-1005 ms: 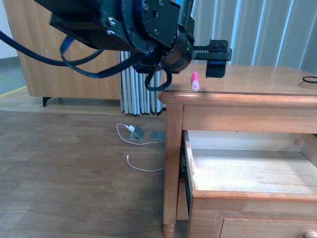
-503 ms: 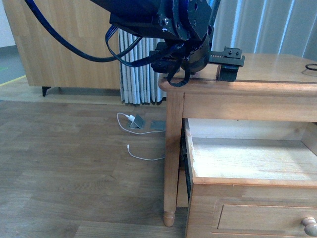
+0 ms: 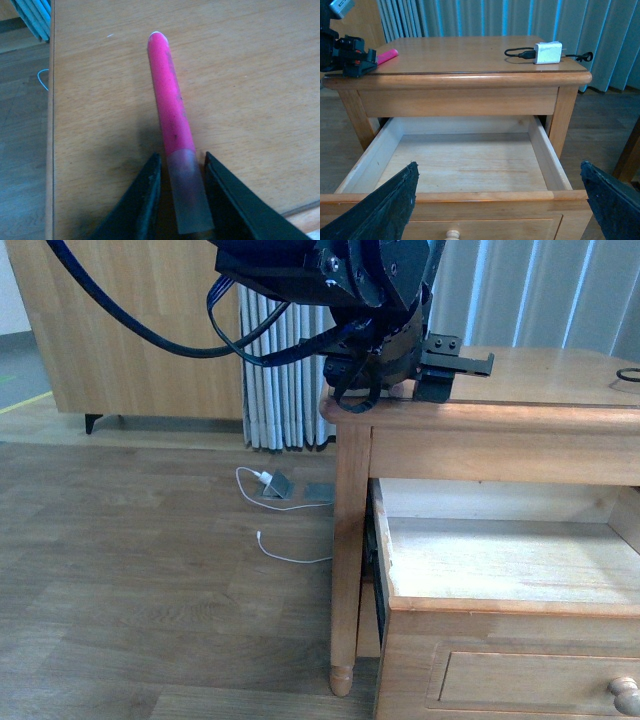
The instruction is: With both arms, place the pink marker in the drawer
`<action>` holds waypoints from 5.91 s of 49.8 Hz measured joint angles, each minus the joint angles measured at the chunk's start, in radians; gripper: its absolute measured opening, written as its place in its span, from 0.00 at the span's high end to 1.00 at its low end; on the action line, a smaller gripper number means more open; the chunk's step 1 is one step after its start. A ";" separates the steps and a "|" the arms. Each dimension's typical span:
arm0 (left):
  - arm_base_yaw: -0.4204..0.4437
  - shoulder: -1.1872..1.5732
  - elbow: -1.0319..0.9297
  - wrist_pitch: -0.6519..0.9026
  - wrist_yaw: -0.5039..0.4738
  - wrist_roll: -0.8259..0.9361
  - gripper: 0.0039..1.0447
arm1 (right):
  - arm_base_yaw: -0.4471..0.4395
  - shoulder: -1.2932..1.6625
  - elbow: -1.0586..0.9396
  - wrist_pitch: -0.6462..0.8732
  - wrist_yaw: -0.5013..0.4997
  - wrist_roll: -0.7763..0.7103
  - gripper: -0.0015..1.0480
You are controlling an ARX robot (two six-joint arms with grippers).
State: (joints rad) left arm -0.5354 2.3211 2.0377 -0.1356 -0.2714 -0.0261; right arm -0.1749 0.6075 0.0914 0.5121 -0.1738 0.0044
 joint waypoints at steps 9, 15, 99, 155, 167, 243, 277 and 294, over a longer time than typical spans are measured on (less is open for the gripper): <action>0.020 -0.076 -0.131 0.092 0.018 0.008 0.87 | 0.000 0.000 0.000 0.000 0.000 0.000 0.08; 0.038 -0.140 -0.246 0.180 0.079 0.026 0.87 | 0.000 0.000 0.000 0.000 0.000 0.000 0.08; -0.115 -0.040 -0.415 0.287 0.296 0.335 0.48 | 0.000 0.000 0.000 0.000 0.000 0.000 0.08; 0.312 -1.833 -1.817 0.158 -0.132 -0.138 0.06 | 0.000 0.000 0.000 0.000 0.000 0.000 0.08; 0.349 -1.913 -1.851 0.194 -0.085 -0.150 0.09 | 0.000 0.000 0.000 0.000 0.000 0.000 0.08; 0.533 -2.317 -2.015 0.138 0.272 0.019 0.40 | 0.032 0.183 0.156 -0.473 -0.152 -0.037 0.08; 0.533 -2.317 -2.015 0.137 0.272 0.021 0.06 | 0.169 1.001 0.460 -0.132 -0.004 0.000 0.08; 0.533 -2.317 -2.015 0.137 0.272 0.021 0.06 | 0.182 1.232 0.636 0.032 0.073 0.021 0.08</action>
State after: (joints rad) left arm -0.0025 0.0044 0.0231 0.0017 0.0002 -0.0051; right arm 0.0074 1.8393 0.7277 0.5446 -0.1009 0.0257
